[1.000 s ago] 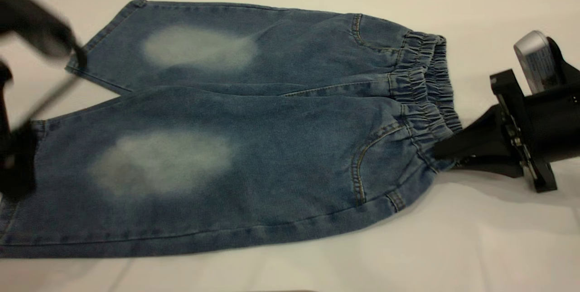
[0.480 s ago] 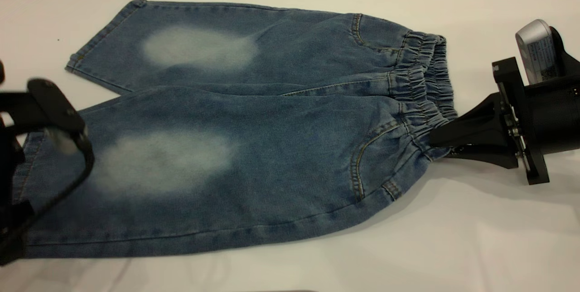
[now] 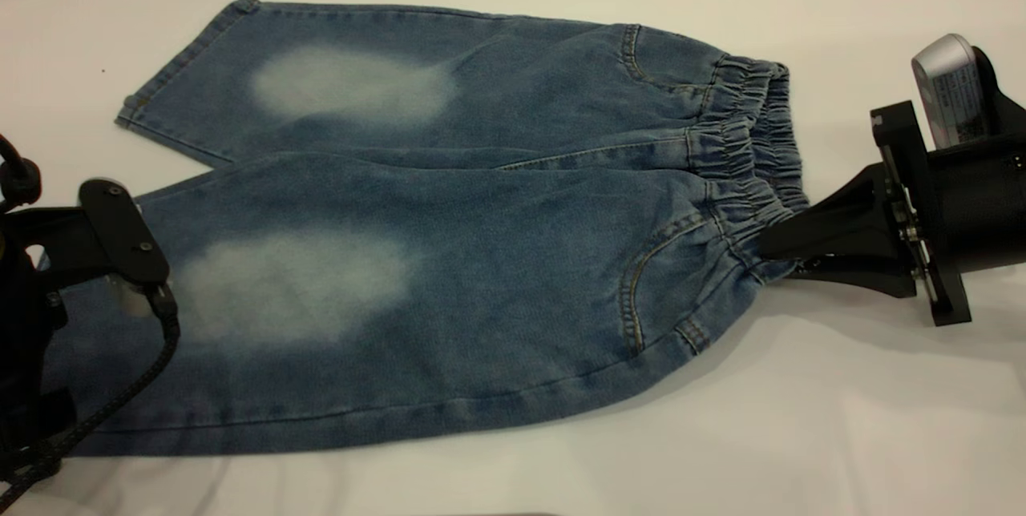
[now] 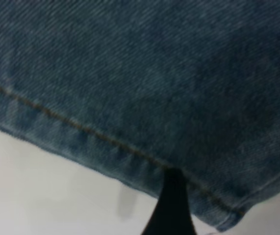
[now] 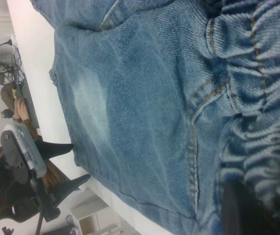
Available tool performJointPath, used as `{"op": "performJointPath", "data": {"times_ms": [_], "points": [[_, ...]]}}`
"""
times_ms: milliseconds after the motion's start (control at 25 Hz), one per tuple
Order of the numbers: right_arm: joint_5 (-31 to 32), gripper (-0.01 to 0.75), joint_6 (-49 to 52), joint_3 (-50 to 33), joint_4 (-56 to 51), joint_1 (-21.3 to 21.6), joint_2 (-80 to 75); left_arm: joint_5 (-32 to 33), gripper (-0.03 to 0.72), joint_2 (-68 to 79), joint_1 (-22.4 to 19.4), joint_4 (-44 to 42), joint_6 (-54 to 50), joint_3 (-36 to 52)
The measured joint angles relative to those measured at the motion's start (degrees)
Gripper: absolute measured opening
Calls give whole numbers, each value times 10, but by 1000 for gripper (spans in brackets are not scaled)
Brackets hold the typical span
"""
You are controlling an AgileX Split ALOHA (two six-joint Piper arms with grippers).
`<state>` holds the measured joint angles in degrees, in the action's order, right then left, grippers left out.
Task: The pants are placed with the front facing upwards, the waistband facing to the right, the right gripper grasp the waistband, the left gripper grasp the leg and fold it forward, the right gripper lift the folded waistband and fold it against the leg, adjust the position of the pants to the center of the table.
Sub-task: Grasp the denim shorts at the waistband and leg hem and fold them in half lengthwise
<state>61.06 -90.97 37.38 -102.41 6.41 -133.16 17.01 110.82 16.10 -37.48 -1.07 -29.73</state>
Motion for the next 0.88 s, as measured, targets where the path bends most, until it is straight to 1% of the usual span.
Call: {"op": "performJointPath", "data": {"times_ms": [120, 160, 240, 360, 440, 480, 560, 760, 880], "points": [[1, 41, 0, 0, 0, 0, 0, 7, 532, 8, 1, -18, -37, -1], [1, 41, 0, 0, 1, 0, 0, 11, 505, 9, 2, -22, -49, -2], [1, 41, 0, 0, 1, 0, 0, 15, 428, 12, 3, -31, -65, -2], [1, 43, 0, 0, 2, 0, 0, 18, 231, 15, 3, -39, -80, -2], [5, 45, 0, 0, 4, 0, 0, 18, 111, 17, 3, -49, -87, -2], [9, 46, 0, 0, 5, 0, 0, 17, 65, 18, 3, -54, -90, -2], [20, 48, 0, 0, 7, 0, 0, 17, 35, 18, 3, -60, -93, -2], [35, 39, -9, 0, 14, 0, 1, 8, 29, 7, 3, -62, -101, 0], [35, 39, -11, 0, 31, 0, 12, -33, 24, -25, 3, -63, -110, 0]]}}
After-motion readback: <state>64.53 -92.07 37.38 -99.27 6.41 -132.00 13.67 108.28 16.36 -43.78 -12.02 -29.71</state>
